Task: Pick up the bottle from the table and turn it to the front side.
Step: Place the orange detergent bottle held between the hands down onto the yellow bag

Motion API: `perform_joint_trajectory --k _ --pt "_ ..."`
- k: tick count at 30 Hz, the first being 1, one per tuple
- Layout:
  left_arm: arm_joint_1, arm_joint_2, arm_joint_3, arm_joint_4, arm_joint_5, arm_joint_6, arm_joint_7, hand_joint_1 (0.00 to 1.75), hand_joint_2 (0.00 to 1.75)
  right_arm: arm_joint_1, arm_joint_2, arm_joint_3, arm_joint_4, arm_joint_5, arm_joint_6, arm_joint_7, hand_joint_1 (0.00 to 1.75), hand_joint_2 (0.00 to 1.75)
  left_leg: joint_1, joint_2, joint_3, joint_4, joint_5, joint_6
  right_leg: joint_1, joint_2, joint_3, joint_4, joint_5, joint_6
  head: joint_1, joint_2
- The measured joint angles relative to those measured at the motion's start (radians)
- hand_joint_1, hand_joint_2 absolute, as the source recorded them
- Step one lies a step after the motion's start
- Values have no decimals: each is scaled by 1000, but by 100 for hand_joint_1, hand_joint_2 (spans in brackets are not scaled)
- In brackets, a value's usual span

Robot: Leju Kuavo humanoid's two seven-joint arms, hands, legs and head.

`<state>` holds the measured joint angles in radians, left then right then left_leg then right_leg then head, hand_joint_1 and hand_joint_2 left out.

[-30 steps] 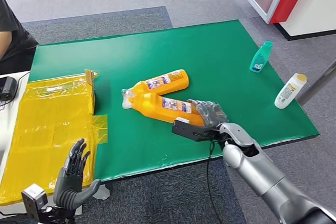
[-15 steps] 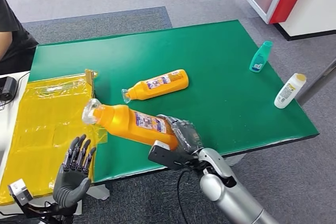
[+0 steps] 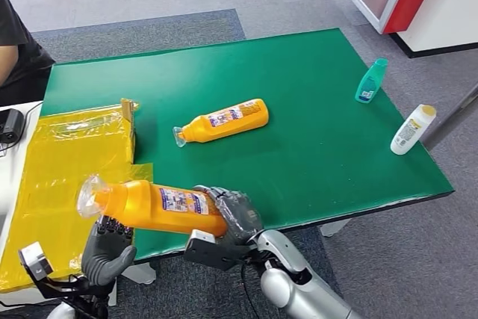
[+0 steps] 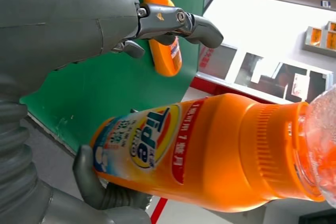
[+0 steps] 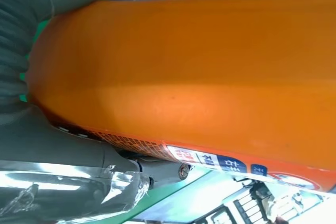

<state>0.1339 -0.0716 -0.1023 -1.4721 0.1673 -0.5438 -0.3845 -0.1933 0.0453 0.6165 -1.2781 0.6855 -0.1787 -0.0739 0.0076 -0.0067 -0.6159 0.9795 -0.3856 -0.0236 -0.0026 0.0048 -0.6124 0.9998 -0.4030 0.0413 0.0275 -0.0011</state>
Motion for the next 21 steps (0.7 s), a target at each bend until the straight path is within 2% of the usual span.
perform_joint_trajectory --k 5,11,17,21 --pt "-4 0 -13 0 1 13 20 0 175 -2 5 29 15 24 -29 2 175 175 0 0 0 0 0 0 0 0 0 0 0 0 0 0" --pt "-10 3 -58 0 -2 18 63 0 175 -32 12 82 58 144 -76 60 175 175 0 0 0 0 0 0 0 0 0 0 0 0 0 0" --pt "-10 12 -88 0 -8 32 70 0 175 -56 17 109 102 181 -103 78 175 175 0 0 0 0 0 0 0 0 0 0 0 0 0 0" --pt "-9 21 -105 -6 -13 50 64 10 175 -64 21 116 128 189 -110 82 175 175 0 0 0 0 0 0 0 0 0 0 0 0 0 0"
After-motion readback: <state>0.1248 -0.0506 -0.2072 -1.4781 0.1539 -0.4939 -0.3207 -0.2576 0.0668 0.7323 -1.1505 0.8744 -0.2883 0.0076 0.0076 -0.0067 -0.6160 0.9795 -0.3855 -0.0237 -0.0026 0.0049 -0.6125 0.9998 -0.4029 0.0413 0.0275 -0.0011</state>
